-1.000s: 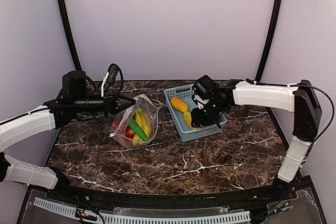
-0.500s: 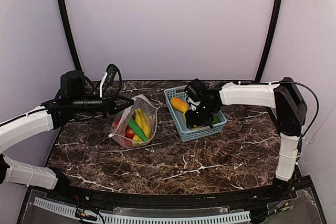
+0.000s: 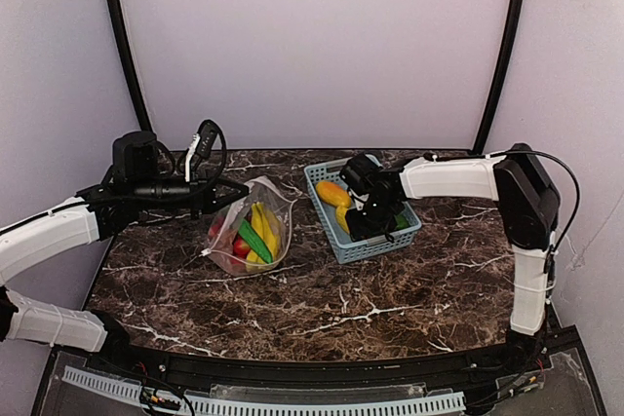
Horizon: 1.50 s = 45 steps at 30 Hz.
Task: Place the food in the zip-top bag and seal the zipper
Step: Pick up the fake fruit from the bin.
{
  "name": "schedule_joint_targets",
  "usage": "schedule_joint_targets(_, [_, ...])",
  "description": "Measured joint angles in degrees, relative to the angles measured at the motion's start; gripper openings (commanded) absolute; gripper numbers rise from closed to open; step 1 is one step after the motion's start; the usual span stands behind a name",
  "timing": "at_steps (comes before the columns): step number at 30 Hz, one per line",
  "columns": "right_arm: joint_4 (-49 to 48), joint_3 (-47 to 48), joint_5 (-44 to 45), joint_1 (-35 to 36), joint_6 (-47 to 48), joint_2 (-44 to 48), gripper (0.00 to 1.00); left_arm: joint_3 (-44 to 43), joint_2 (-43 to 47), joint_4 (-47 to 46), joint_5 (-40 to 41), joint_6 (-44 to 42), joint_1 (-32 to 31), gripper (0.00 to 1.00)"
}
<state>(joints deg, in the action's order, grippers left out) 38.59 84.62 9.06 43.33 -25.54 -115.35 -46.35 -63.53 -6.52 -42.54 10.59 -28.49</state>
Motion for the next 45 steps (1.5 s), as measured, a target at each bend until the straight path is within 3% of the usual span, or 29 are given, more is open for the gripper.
schedule_joint_targets(8, [-0.6,0.6,-0.5,0.0,0.6,-0.9,0.40,0.0,0.0,0.1,0.0,-0.4,0.0,0.01])
schedule_joint_targets(22, [-0.9,0.9,-0.9,-0.3,1.1,0.6,0.33,0.0,0.0,0.3,0.4,-1.0,0.0,0.01])
schedule_joint_targets(29, [0.1,-1.4,-0.5,-0.3,1.0,6.9,0.30,0.0,0.0,0.9,1.2,-1.3,0.0,0.01])
schedule_joint_targets(35, [7.3,0.2,1.3,0.4,-0.3,13.9,0.30,0.0,0.0,1.0,1.5,-1.3,0.0,0.01])
schedule_joint_targets(45, [20.9,16.0,0.8,14.5,-5.3,18.8,0.30,0.0,-0.1,1.0,1.2,-1.2,0.0,0.01])
